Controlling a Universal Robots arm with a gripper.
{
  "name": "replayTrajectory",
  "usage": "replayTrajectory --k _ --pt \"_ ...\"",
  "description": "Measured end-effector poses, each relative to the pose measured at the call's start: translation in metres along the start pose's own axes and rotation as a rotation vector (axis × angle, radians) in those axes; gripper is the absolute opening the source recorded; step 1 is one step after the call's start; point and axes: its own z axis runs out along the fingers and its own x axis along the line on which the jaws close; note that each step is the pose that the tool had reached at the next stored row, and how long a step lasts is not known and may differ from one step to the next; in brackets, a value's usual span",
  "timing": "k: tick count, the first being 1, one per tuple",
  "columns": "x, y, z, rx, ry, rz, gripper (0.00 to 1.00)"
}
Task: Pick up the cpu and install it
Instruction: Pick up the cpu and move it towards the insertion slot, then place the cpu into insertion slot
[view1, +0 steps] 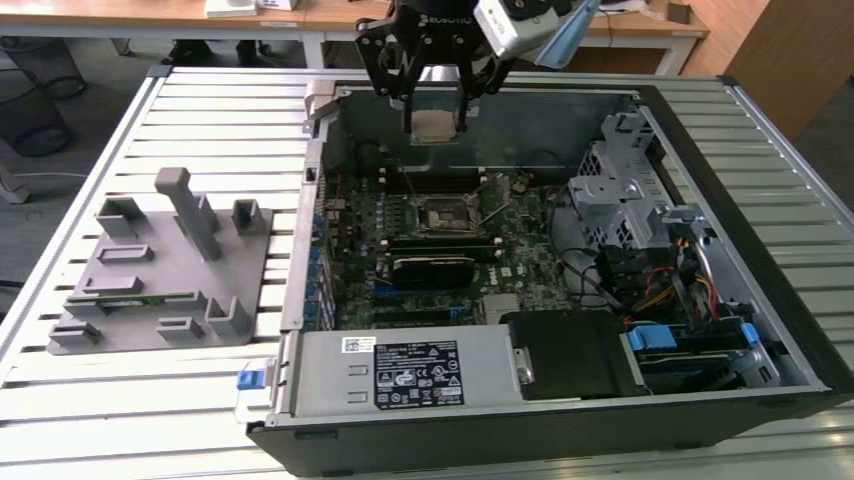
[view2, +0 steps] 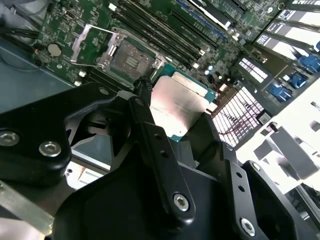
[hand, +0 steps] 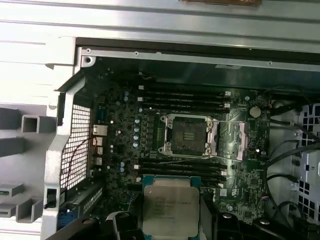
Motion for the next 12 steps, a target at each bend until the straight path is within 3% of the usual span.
replayTrajectory --k 8,12 --pt "-0.0186 -0.0010 0.0004 0.0000 -0.0004 0.000 0.55" --pt "-0.0236 -0.0013 0.0007 0.0018 -0.0010 0.003 0.55"
